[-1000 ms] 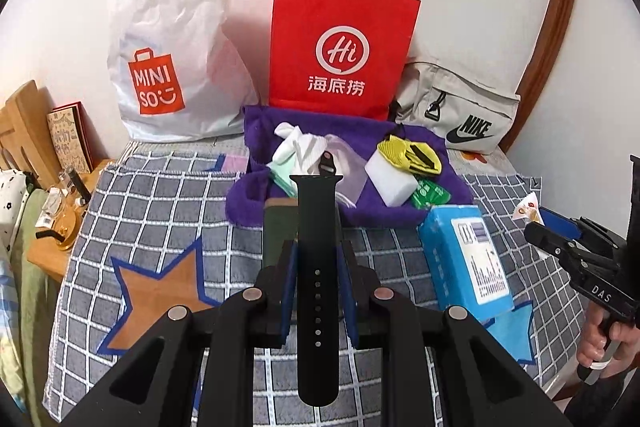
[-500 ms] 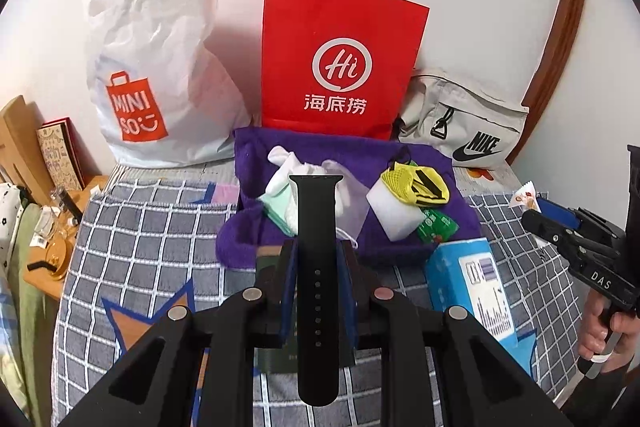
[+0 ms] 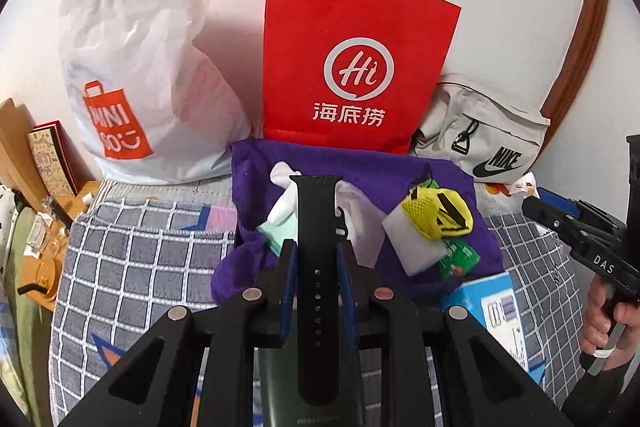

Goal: Organize soft objects
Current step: 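Lift and carry the snack packet with the right gripper over the purple towel, then lower the snack packet onto the yellow pouch and open the right gripper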

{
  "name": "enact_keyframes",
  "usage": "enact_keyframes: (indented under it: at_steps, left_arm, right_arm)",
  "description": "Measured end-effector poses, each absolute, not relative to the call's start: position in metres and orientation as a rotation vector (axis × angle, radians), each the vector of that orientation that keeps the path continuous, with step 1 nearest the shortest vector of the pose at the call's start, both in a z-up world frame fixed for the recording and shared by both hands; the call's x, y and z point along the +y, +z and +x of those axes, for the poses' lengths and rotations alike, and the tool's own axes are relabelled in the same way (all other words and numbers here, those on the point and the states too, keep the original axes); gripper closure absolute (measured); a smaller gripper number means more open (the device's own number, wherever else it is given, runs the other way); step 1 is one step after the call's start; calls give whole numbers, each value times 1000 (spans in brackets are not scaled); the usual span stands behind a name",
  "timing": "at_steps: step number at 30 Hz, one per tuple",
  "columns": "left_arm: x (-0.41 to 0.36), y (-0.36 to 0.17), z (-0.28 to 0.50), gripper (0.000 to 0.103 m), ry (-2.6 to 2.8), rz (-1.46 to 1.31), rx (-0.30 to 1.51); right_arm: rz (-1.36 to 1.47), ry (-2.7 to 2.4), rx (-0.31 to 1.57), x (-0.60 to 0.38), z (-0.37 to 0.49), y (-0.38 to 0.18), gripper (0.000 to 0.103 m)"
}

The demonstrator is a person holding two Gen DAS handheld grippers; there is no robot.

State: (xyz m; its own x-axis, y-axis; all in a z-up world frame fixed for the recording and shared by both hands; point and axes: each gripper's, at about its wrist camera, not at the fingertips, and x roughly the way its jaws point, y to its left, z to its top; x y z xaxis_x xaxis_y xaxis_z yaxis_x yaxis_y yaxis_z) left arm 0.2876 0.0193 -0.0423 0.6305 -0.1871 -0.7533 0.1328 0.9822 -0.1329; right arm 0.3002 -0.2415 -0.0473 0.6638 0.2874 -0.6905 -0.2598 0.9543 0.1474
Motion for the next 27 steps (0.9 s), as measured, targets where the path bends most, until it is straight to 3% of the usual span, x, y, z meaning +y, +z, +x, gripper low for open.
enact_keyframes:
  at_steps: [27]
  left_arm:
    - [22,-104,381,83,-179,-126,972]
  right_arm:
    - [106,340,897,-240,376,-108,60]
